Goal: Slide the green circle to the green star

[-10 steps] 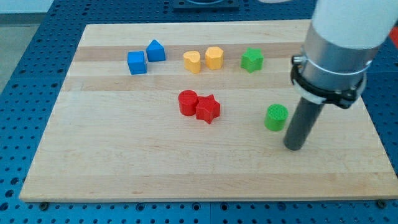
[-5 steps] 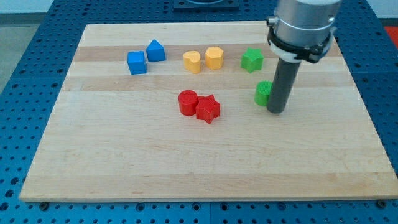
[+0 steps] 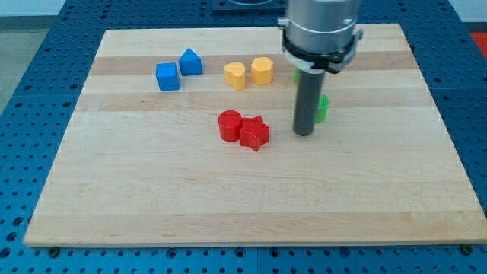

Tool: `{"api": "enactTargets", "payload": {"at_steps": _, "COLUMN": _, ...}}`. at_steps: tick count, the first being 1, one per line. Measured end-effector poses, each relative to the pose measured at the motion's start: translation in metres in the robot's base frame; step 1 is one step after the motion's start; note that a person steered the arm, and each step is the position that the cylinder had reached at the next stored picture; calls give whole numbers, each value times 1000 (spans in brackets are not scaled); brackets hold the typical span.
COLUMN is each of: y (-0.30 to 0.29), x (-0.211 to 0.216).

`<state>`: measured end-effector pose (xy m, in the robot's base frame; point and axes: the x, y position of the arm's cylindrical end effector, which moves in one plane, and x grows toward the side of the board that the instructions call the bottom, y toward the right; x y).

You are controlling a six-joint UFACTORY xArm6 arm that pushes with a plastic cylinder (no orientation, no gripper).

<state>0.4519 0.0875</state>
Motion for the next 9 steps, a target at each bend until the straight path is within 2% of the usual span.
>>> {"api": "enactTargets", "payload": {"at_steps": 3, "y": 1, "x": 0}}
{"api": "enactTargets", "payload": {"at_steps": 7, "y": -2, "x": -73}}
{"api": "enactTargets", "payload": {"at_steps": 9, "y": -4, "x": -75}}
